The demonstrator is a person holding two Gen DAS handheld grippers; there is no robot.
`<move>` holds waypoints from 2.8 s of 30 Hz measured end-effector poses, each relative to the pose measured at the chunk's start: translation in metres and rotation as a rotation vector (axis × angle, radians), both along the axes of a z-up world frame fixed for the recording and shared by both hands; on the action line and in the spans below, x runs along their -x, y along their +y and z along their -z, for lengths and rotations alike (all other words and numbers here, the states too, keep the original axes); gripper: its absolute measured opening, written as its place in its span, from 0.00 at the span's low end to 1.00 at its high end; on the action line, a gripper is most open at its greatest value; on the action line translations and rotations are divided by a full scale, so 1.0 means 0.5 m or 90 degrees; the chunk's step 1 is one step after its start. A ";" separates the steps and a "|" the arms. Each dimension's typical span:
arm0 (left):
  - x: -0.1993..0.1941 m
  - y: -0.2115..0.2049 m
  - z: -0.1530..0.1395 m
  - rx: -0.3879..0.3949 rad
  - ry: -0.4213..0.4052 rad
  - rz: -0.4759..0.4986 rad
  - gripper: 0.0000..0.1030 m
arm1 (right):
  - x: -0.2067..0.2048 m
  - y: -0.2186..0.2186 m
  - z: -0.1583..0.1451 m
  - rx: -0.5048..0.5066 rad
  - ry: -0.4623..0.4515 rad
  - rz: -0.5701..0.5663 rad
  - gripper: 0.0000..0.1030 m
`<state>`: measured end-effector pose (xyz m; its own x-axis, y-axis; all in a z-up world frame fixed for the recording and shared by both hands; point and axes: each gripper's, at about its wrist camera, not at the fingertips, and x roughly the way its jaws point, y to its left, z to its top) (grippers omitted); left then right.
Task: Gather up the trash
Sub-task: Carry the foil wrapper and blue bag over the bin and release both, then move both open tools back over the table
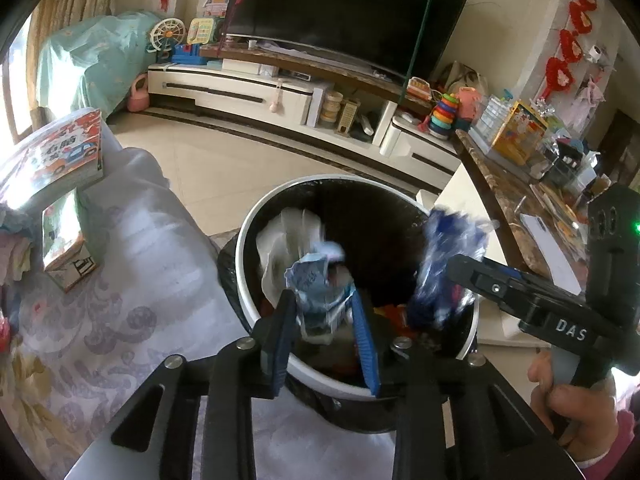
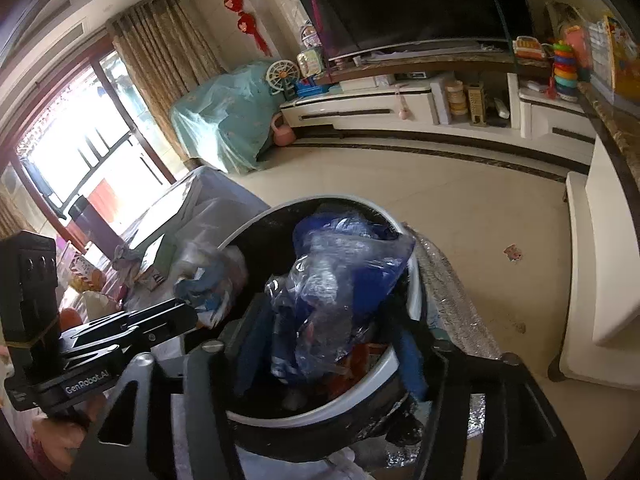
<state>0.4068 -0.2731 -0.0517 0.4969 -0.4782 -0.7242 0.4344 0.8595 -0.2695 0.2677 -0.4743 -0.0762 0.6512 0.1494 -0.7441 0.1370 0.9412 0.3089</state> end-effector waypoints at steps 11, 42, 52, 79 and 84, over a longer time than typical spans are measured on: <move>0.060 0.066 0.003 0.021 -0.020 -0.039 0.47 | 0.028 0.015 -0.026 0.006 -0.034 0.012 0.80; 0.347 0.441 0.018 0.042 0.011 -0.299 0.56 | 0.076 0.374 0.017 0.000 -0.054 -0.179 0.91; 0.357 0.492 0.013 0.041 0.012 -0.334 0.56 | 0.054 0.427 0.036 0.009 -0.049 -0.200 0.91; 0.137 0.670 0.045 -0.120 -0.011 -0.208 0.76 | -0.105 0.620 0.069 -0.087 -0.024 -0.300 0.91; 0.097 0.675 0.067 -0.134 -0.011 -0.161 0.76 | -0.147 0.663 0.078 -0.102 -0.022 -0.318 0.91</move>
<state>0.3585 0.0642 -0.0851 0.5943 -0.1797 -0.7840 0.2037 0.9766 -0.0694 0.3411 -0.1430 -0.1154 0.4958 0.5581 -0.6653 -0.3290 0.8297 0.4509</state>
